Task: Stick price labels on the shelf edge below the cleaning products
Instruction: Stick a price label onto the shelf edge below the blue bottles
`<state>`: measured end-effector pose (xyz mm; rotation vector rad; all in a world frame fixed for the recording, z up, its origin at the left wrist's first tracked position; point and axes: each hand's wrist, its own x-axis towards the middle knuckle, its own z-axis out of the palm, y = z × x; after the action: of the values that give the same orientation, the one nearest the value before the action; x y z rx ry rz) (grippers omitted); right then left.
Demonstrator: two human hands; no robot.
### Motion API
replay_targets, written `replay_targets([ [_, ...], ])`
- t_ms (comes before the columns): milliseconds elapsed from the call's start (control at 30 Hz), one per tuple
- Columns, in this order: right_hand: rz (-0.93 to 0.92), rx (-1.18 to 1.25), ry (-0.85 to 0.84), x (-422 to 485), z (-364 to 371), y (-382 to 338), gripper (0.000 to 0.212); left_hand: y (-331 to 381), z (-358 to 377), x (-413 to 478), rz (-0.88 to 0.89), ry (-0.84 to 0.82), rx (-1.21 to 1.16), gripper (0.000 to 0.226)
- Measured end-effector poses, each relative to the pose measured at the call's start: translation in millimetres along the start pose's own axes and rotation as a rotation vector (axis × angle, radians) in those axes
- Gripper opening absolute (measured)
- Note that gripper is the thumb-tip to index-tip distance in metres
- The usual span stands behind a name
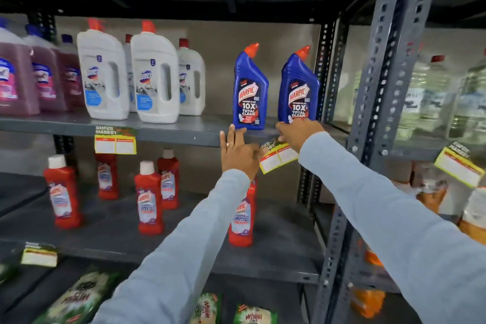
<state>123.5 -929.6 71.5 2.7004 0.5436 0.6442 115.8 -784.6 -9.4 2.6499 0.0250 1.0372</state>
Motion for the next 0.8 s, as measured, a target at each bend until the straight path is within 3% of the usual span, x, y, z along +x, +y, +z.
replay_targets([
  [133, -0.015, 0.025, 0.037, -1, -2, 2, 0.037, 4, -2, -2, -0.023, -0.029, -0.003, 0.039],
  [367, 0.093, 0.346, 0.042, -25, 8, 21, 0.028, 8, -6, -10, 0.017, -0.039, -0.048, 0.034],
  [633, 0.049, 0.276, 0.19, -41, 65, 3, 0.033, 16, -4, -13, 0.092, -0.084, 0.331, 0.034],
  [800, 0.049, 0.351, 0.214, -31, 57, 9, 0.042, 12, -17, 2, 0.157, -0.059, 0.367, 0.033],
])
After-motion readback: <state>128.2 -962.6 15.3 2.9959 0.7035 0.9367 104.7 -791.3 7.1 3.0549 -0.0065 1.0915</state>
